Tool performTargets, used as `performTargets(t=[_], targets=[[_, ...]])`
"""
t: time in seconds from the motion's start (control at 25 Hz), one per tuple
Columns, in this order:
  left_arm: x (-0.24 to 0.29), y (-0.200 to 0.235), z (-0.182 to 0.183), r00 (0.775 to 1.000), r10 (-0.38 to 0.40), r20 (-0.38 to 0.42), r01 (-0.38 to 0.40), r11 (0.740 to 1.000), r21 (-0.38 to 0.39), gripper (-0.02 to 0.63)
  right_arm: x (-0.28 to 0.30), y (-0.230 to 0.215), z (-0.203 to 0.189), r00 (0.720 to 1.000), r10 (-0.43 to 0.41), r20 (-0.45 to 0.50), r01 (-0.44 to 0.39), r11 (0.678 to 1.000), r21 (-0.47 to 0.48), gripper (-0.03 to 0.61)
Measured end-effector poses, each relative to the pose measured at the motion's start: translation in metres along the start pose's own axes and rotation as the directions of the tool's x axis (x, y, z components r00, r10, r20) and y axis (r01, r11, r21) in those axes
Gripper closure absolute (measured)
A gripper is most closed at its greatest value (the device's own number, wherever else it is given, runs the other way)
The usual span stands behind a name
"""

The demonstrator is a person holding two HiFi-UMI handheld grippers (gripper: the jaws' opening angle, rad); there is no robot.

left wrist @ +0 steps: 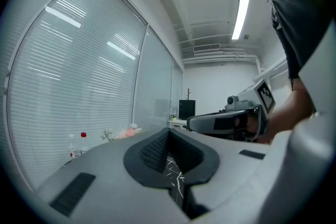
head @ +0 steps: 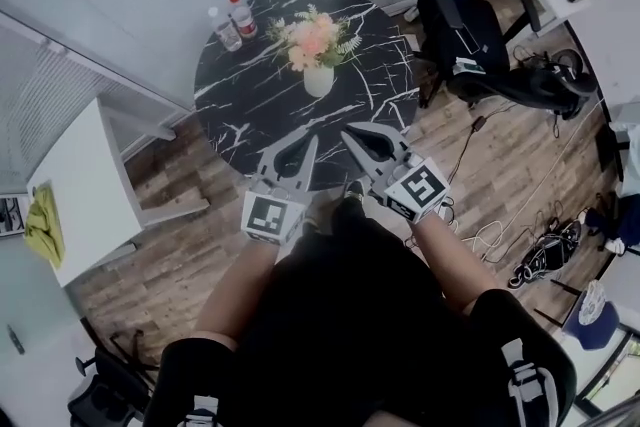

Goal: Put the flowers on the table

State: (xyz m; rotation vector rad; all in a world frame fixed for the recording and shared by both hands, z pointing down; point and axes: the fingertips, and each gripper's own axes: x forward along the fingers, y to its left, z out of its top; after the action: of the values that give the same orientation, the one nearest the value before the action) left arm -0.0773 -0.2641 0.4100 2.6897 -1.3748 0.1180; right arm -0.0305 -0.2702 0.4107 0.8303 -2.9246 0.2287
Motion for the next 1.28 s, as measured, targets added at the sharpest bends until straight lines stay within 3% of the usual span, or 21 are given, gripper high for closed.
performTargets(t=[0.44,1.28], targets=[[-0.006,-0.016,0.018,0.999,-0.017,0.042,0.017,1.0,-0.004,0.601,-0.016,0.01,0.009,1.0,0.021,0.005,-0.021,1.0,-0.013,0.557],[-0.011,-0.023,0.017,1.0,0.003,0.028,-0.003,1.0,0.005,0.601,-0.021,0.015,0.009,0.999,0.038,0.013,-0.038,0.999,-0.028,0.557]])
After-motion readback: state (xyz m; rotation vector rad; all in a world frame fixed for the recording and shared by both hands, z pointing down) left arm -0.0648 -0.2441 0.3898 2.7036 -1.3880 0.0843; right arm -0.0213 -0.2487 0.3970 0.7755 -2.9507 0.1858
